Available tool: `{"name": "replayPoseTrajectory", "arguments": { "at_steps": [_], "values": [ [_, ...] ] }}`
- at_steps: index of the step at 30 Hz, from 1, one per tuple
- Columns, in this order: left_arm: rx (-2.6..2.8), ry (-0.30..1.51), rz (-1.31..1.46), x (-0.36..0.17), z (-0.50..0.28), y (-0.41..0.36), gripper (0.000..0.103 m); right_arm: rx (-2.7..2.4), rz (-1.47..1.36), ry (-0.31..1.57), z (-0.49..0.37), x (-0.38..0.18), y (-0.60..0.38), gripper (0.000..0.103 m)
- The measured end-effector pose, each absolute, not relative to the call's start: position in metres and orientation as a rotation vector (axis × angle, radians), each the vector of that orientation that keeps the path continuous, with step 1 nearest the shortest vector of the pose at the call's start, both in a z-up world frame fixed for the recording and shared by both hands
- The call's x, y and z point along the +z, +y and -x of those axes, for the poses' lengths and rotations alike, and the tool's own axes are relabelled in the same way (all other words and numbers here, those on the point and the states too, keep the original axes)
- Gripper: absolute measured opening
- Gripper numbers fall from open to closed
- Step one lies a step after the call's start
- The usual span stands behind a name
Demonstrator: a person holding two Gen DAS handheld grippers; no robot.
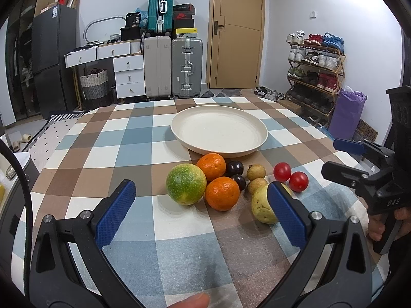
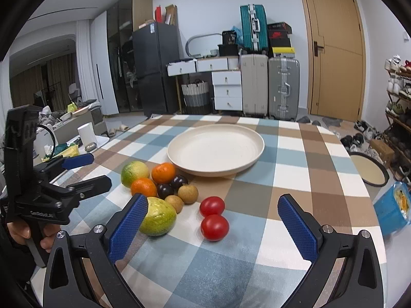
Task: Organize fruits
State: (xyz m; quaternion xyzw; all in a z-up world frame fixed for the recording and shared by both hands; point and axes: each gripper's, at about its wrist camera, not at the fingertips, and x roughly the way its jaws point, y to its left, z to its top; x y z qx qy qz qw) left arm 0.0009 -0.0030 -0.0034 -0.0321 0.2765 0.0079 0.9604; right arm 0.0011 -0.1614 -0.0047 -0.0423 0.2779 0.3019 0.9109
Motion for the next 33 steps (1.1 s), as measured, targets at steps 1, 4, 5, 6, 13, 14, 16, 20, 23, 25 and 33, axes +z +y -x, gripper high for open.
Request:
{"name": "replayPoseTrajectory", "arguments": {
  "at_steps": [1, 4, 5, 6, 13, 14, 16, 20, 23, 25, 33],
  "values": [
    [0.005, 0.569, 0.063, -0.003, -0.002, -0.004, 0.102, 0.62, 0.088, 0.59, -0.003, -0.006, -0.161, 0.103],
    [0.001, 0.589, 0.065, -0.002, -0.004, -0.007, 0.102, 0.613, 0.094, 0.668, -0.012, -0.015, -0.16, 0.103],
    [-0.003, 0.602, 0.072, -0.002, -0.005, -0.01, 0.102, 0.611, 0.097, 0.699, -0.015, -0.018, -0.159, 0.103],
    [-0.019, 0.611, 0.08, -0.003, -0.006, -0.012, 0.102, 0.609, 0.098, 0.728, -0.017, -0.021, -0.158, 0.103],
    [-0.083, 0.658, 0.05, -0.009, -0.014, -0.029, 0.102, 0.641, 0.121, 0.867, -0.029, -0.039, -0.154, 0.085],
    [-0.098, 0.67, 0.054, -0.01, -0.015, -0.031, 0.102, 0.657, 0.125, 0.887, -0.03, -0.041, -0.153, 0.08],
    [-0.12, 0.686, 0.065, -0.011, -0.018, -0.035, 0.099, 0.669, 0.136, 0.91, -0.032, -0.042, -0.153, 0.073],
    [-0.139, 0.704, 0.014, -0.015, -0.021, -0.05, 0.097, 0.685, 0.12, 0.919, -0.038, -0.042, -0.154, 0.069],
    [-0.134, 0.725, -0.017, -0.019, -0.025, -0.058, 0.09, 0.679, 0.128, 0.931, -0.043, -0.045, -0.153, 0.059],
    [-0.133, 0.74, -0.016, -0.021, -0.027, -0.062, 0.086, 0.687, 0.134, 0.931, -0.045, -0.045, -0.151, 0.056],
    [-0.141, 0.79, -0.015, -0.031, -0.037, -0.073, 0.075, 0.721, 0.179, 0.928, -0.044, -0.045, -0.144, 0.046]
  ]
}}
